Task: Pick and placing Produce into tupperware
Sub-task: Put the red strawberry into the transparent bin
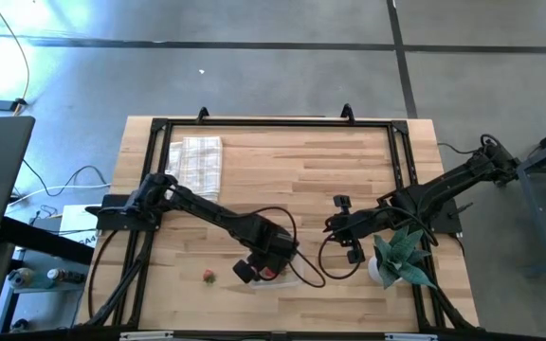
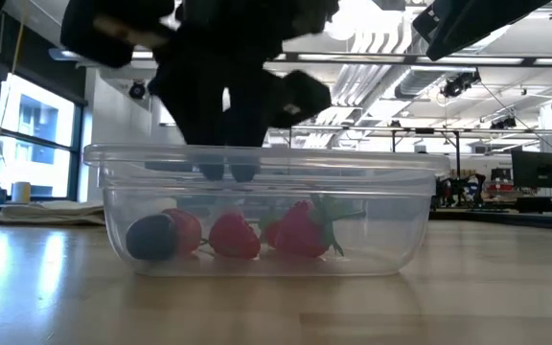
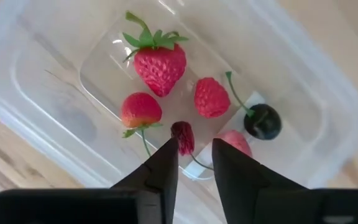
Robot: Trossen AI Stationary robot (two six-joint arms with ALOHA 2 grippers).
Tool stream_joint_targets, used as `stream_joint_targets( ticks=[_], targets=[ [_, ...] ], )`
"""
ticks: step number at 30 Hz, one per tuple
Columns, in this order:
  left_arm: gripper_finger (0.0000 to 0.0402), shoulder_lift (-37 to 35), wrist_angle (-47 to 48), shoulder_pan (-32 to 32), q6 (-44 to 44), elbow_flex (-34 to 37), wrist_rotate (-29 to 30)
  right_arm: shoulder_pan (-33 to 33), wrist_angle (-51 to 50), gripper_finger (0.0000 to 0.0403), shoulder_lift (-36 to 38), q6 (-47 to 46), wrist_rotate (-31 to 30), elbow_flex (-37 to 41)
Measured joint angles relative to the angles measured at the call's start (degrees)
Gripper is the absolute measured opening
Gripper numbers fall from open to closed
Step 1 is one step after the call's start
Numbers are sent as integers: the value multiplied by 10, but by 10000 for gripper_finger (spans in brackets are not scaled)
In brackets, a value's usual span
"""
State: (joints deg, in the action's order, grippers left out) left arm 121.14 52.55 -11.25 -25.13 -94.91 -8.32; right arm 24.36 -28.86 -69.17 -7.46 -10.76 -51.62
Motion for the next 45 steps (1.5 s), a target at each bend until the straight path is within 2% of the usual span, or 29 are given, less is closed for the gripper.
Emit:
stream_joint_targets(
  ticks=[9,17,21,26,30,37,45],
  targets=[
    [65,0,132,0,-15,-123,40,0,0,90,0,0,0,0],
    [65,-1,286,5,-6,-168,143,0,0,90,0,0,0,0],
    [64,-1,300,34,10,-168,128,0,0,90,0,0,0,0],
    [67,-1,305,98,8,-168,113,0,0,90,0,0,0,0],
    [67,-5,320,139,-27,-168,105,0,0,90,0,0,0,0],
    [67,-6,318,166,-90,-168,59,0,0,90,0,0,0,0],
    [67,-13,329,191,-136,-168,60,0,0,90,0,0,0,0]
  ],
)
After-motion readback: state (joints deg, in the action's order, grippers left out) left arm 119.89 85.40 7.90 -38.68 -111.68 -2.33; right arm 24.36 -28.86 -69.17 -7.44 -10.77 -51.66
